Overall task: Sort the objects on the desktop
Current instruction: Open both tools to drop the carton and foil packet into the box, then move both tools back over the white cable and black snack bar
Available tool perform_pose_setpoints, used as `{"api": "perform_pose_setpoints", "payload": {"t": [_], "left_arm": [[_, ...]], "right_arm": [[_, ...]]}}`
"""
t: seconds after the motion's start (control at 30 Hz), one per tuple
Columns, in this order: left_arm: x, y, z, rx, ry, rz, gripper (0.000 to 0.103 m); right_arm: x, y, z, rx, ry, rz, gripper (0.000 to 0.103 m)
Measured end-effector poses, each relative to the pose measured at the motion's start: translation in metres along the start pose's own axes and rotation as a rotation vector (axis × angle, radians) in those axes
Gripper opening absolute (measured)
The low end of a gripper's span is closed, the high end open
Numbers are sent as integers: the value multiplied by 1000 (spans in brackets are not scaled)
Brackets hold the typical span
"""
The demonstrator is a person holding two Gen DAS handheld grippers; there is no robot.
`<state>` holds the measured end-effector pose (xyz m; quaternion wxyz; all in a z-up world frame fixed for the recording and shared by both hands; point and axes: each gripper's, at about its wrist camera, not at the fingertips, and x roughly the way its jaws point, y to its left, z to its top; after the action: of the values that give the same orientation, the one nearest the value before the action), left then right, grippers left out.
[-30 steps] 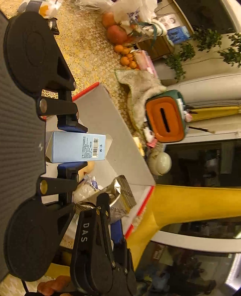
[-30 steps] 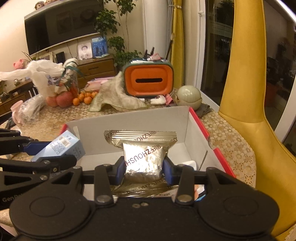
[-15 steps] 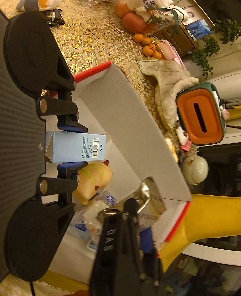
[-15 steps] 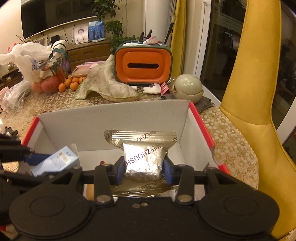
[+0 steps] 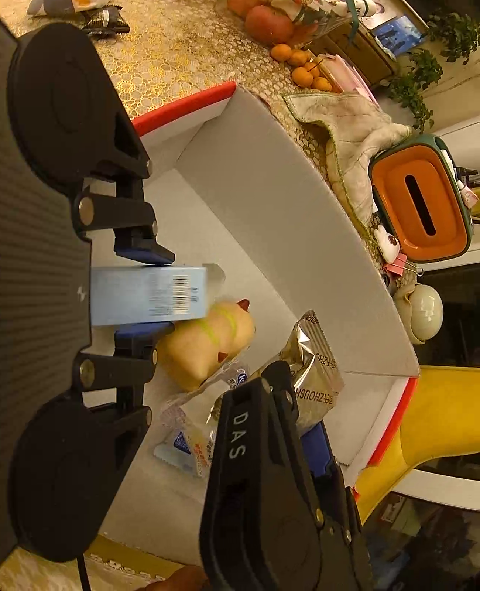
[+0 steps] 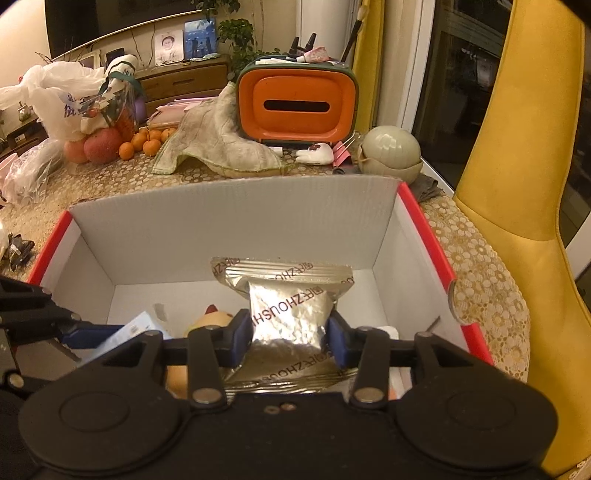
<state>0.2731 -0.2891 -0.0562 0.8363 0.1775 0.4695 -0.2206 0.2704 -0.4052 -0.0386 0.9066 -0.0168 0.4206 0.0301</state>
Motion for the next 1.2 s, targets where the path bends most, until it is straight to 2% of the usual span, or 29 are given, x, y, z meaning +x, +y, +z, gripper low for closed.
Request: {"api": "perform_pose_setpoints", "payload": {"t": [0.07, 0.1, 0.17, 0.23, 0.43, 0.83, 1.2], "left_arm": [[-4, 0, -1, -15, -10, -34, 47], [-6, -2, -1, -16, -19, -47, 51], [-12, -6, -3, -4, -36, -47, 65], [-18, -9, -5, -6, -50, -37, 74], [-38, 2, -13, -70, -103, -68, 74], [-97, 19, -40, -133, -231, -47, 74], [-158, 28, -86, -159, -349, -29, 74]], "right_arm": [[0, 0, 0, 5, 3, -1, 46], [0, 0, 0, 6, 6, 1, 49], [-2, 0, -1, 7, 2, -3, 53], [-5, -1, -2, 11, -5, -2, 66], [-22, -1, -4, 17, -31, 2, 67], [-82, 18, -10, -13, -113, 49, 67], [-133, 48, -30, -36, -190, 97, 69]]}}
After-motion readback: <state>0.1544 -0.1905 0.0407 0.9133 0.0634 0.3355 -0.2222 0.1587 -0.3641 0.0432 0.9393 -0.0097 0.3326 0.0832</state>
